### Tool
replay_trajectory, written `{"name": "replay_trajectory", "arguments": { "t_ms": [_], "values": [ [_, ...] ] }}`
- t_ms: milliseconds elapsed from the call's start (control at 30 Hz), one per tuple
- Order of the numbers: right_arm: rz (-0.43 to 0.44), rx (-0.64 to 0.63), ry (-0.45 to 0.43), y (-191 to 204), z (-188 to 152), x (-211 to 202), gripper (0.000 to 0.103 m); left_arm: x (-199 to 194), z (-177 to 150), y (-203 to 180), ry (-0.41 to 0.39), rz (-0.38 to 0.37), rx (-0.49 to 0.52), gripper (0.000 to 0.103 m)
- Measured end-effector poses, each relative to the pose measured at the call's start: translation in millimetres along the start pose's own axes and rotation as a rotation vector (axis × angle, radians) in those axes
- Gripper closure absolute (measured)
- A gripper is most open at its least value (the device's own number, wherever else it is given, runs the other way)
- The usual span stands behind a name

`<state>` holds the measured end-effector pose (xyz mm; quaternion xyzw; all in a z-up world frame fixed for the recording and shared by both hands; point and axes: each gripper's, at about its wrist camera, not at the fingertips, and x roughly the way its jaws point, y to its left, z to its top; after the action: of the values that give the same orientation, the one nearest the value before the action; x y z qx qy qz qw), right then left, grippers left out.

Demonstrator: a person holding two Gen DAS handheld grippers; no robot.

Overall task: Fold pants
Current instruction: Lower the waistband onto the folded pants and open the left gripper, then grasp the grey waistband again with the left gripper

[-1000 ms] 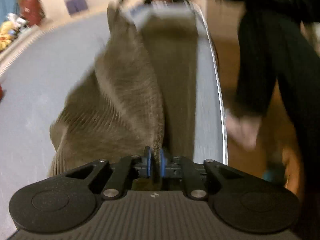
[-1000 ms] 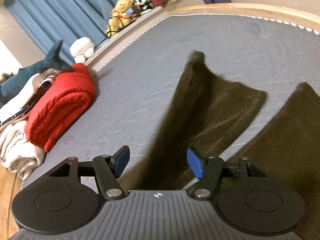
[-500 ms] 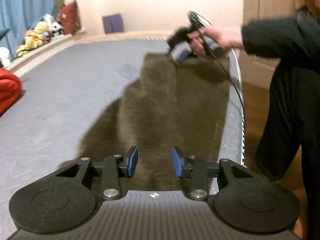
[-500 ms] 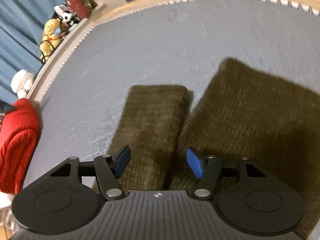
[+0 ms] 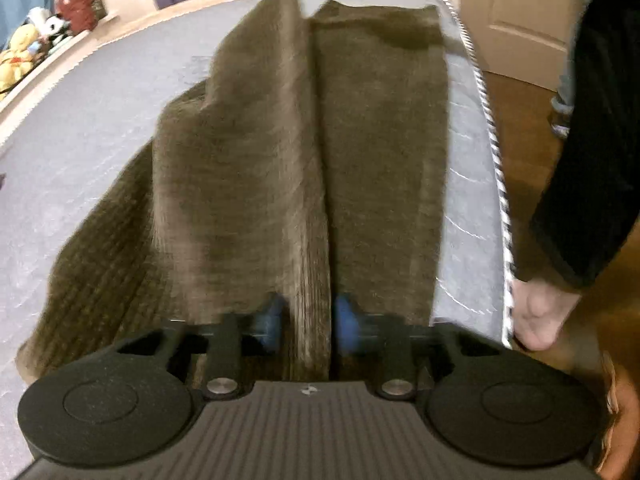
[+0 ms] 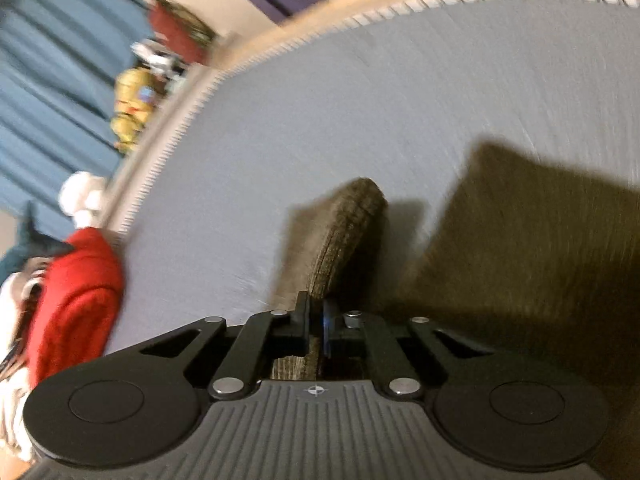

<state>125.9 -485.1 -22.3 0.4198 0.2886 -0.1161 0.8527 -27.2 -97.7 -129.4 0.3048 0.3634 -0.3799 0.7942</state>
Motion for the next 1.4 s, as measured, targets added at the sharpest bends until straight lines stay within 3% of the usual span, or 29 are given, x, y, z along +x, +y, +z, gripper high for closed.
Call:
{"name": "replay_trajectory", "arguments": {
  "t_ms": [167, 300, 367, 433, 533, 600, 667, 700, 767, 800, 867, 933, 1000, 1067, 1100, 1167, 1400],
  "values": [
    [0.064, -0.062, -0.104, 3, 19, -71, 0.098, -23, 13, 7, -0.092, 0.019, 0.012, 0.096],
    [-0.020, -0.086, -0.175, -16, 30, -123, 0.099, -49, 20, 5, -0.178, -0.073, 0.005, 0.096],
    [-0.156, -0.053, -0.127, -36, 29, -134, 0.099, -46, 14, -5, -0.152, -0.147, 0.040, 0.096],
    [-0.294, 0.002, -0.025, -65, 20, -134, 0.098, -35, 5, -24, -0.077, -0.176, 0.138, 0.095],
    [-0.372, 0.095, 0.117, -107, 9, -119, 0.093, -26, -5, -35, -0.012, -0.179, 0.207, 0.084],
    [-0.410, 0.104, 0.087, -120, 14, -116, 0.092, -36, -2, -23, -0.032, -0.220, 0.153, 0.075],
    [-0.436, 0.079, -0.004, -124, 26, -118, 0.085, -53, 1, -4, -0.095, -0.238, 0.080, 0.066],
    [-0.444, 0.075, -0.055, -125, 31, -121, 0.071, -58, 2, 4, -0.123, -0.226, 0.047, 0.064],
    [-0.423, 0.053, -0.118, -130, 39, -126, 0.052, -68, -1, 24, -0.156, -0.202, -0.034, 0.064],
    [-0.397, 0.028, -0.128, -128, 41, -123, 0.051, -72, -5, 35, -0.163, -0.186, -0.073, 0.064],
    [-0.389, -0.024, -0.094, -125, 42, -108, 0.051, -79, -17, 55, -0.146, -0.143, -0.139, 0.064],
    [-0.494, -0.064, -0.021, -129, 36, -86, 0.052, -77, -32, 73, -0.089, -0.093, -0.199, 0.064],
    [-0.612, -0.101, -0.002, -133, 31, -71, 0.054, -64, -53, 89, 0.016, -0.039, -0.281, 0.064],
    [-0.666, -0.155, -0.011, -134, 31, -63, 0.060, -45, -78, 102, 0.160, 0.016, -0.365, 0.063],
    [-0.681, -0.177, -0.010, -136, 32, -59, 0.066, -47, -88, 108, 0.146, 0.010, -0.406, 0.062],
    [-0.682, -0.192, -0.006, -138, 29, -59, 0.066, -60, -93, 117, 0.123, 0.003, -0.450, 0.062],
    [-0.701, -0.269, -0.056, -117, 22, -72, 0.067, -123, -106, 142, 0.023, 0.153, -0.603, 0.058]
  ]
}}
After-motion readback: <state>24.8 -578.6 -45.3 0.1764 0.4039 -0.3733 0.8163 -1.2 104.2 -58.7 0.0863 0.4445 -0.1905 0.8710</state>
